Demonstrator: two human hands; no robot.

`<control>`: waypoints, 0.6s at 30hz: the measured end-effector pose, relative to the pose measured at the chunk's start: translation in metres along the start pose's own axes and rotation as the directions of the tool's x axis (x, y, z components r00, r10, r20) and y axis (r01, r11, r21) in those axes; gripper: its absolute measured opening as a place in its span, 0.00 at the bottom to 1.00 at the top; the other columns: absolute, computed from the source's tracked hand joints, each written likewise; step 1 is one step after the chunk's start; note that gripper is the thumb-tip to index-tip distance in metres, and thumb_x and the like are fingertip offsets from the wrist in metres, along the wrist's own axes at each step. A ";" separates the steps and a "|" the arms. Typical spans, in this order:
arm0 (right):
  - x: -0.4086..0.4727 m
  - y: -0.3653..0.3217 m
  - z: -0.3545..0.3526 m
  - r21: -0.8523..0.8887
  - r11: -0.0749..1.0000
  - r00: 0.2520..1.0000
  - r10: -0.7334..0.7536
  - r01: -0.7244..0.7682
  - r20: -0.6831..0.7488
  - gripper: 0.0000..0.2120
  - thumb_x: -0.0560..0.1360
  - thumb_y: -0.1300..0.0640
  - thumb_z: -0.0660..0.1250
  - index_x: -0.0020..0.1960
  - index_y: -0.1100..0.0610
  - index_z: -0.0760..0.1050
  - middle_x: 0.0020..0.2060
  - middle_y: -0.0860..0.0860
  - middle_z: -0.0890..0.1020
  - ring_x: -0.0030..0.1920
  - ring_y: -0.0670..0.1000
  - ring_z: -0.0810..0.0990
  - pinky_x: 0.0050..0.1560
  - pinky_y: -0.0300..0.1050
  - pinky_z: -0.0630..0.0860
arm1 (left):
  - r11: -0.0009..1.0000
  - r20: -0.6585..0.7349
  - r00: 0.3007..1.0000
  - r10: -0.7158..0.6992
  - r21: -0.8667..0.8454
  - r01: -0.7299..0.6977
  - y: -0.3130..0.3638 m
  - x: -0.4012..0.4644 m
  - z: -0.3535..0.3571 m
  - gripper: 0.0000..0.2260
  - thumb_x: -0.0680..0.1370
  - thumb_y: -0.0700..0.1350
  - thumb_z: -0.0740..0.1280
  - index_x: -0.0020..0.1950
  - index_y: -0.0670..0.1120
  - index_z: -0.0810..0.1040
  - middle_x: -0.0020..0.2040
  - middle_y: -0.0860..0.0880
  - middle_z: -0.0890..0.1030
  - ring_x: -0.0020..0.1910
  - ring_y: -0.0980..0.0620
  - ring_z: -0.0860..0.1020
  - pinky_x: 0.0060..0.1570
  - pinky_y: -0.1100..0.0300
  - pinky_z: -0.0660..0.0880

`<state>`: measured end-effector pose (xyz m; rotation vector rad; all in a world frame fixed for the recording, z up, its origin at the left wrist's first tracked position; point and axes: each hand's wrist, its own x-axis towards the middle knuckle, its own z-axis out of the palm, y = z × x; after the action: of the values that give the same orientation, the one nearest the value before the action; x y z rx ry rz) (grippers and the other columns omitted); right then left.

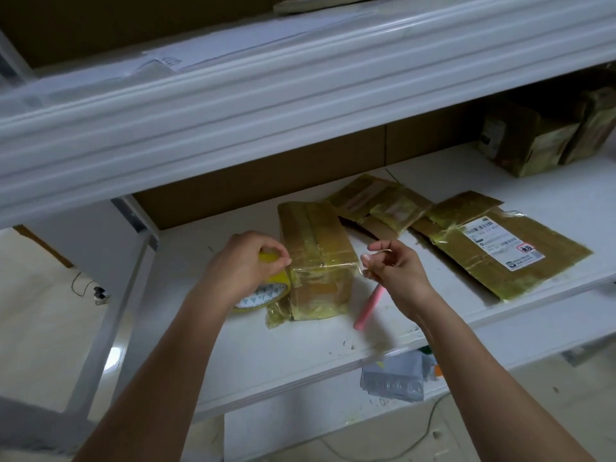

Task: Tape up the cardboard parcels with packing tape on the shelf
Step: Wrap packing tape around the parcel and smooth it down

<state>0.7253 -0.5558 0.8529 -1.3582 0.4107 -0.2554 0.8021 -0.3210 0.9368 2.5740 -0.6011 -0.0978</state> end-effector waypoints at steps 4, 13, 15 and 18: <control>-0.003 0.005 0.014 0.090 0.995 0.997 0.030 -0.036 0.069 0.05 0.76 0.68 0.67 0.50 0.61 0.74 0.25 0.48 0.76 0.29 0.46 0.77 0.40 0.38 0.80 | 0.999 0.049 0.998 -0.031 -0.018 0.032 -0.013 0.001 0.003 0.05 0.74 0.54 0.73 0.41 0.55 0.81 0.51 0.56 0.82 0.53 0.56 0.77 0.55 0.53 0.73; -0.004 0.008 0.028 -0.059 0.998 0.996 -0.011 0.017 0.090 0.02 0.76 0.62 0.69 0.48 0.59 0.76 0.36 0.53 0.75 0.33 0.45 0.77 0.39 0.38 0.78 | 0.971 0.152 0.982 -0.109 -0.196 0.138 -0.031 -0.005 0.007 0.05 0.77 0.49 0.71 0.45 0.47 0.81 0.37 0.50 0.80 0.37 0.54 0.76 0.40 0.60 0.70; -0.004 0.005 0.025 -0.242 0.970 0.998 0.012 0.005 0.067 0.08 0.74 0.56 0.72 0.50 0.57 0.77 0.39 0.51 0.74 0.35 0.46 0.74 0.36 0.37 0.73 | 0.967 0.173 0.976 -0.130 -0.197 0.163 -0.033 -0.006 0.006 0.05 0.77 0.50 0.70 0.45 0.49 0.80 0.37 0.47 0.79 0.36 0.51 0.76 0.38 0.59 0.70; -0.005 0.000 0.021 -0.354 0.934 0.998 -0.062 0.056 -0.006 0.11 0.72 0.53 0.74 0.52 0.54 0.79 0.44 0.49 0.75 0.38 0.48 0.73 0.36 0.37 0.69 | 0.953 0.164 0.974 -0.154 -0.235 0.191 -0.034 -0.008 0.008 0.04 0.76 0.50 0.71 0.44 0.51 0.80 0.36 0.49 0.79 0.36 0.51 0.76 0.40 0.58 0.70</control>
<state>0.7295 -0.5350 0.8570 -1.7256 0.4454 -0.2504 0.8068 -0.2946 0.9131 2.3808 -0.3841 -0.3962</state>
